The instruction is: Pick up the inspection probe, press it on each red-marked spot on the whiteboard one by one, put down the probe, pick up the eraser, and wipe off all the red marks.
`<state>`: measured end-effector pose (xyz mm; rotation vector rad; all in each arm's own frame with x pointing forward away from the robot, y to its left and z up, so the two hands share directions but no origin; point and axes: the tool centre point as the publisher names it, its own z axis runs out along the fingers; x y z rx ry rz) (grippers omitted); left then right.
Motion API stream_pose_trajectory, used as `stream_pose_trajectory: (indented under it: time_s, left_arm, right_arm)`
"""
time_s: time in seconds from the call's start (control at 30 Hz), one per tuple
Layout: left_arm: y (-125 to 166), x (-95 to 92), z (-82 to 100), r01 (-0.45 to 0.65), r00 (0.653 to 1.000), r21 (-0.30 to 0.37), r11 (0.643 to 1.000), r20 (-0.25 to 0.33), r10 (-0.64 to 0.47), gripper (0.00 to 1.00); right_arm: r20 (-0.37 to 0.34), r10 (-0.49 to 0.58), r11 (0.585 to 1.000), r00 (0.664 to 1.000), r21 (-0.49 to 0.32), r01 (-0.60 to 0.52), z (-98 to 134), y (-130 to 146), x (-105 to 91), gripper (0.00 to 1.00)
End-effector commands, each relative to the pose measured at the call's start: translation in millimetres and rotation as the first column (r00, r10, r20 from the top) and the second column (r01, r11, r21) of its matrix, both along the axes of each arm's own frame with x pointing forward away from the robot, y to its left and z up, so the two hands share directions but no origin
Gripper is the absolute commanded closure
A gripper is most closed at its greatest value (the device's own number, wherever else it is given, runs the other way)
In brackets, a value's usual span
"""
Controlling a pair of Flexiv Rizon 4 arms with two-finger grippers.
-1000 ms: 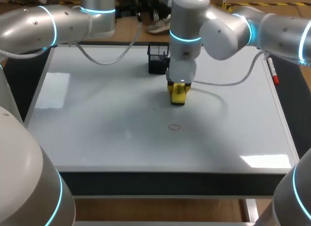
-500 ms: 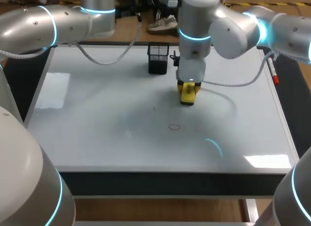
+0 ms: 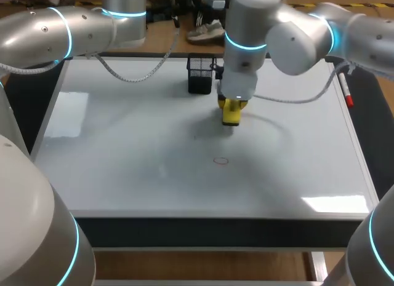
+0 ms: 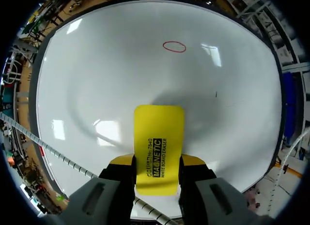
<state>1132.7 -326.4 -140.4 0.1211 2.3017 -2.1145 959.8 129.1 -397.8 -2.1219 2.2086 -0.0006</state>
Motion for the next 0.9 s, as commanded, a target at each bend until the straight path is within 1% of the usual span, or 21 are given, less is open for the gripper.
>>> stream_pose_trajectory:
  time_s: [0.03,0.17,0.33,0.67,0.9]
  left_arm:
    - [-0.4,0.8,1.6,0.002,1.0,0.002,1.0,-0.002,-0.002,1.0]
    - [-0.4,0.8,1.6,0.002,1.0,0.002,1.0,-0.002,-0.002,1.0]
    - [-0.4,0.8,1.6,0.002,1.0,0.002,1.0,-0.002,-0.002,1.0]
    - [-0.4,0.8,1.6,0.002,1.0,0.002,1.0,-0.002,-0.002,1.0]
    - [-0.4,0.8,1.6,0.002,1.0,0.002,1.0,-0.002,-0.002,1.0]
  right_arm:
    - [-0.014,0.037,0.999,0.999,-0.007,-0.037,-9.7,22.3,2.3,1.0]
    - [-0.037,0.079,0.997,0.996,-0.003,-0.08,-21.3,38.7,2.3,1.0]
    - [-0.043,0.088,0.996,0.995,0.0,-0.088,-26.9,41.7,2.7,1.0]
    - [-0.056,0.06,0.998,0.997,-0.005,-0.061,-39.9,22.8,8.1,1.0]
    - [-0.063,-0.002,1.0,0.998,-0.019,0.0,-43.9,-3.2,10.2,1.0]
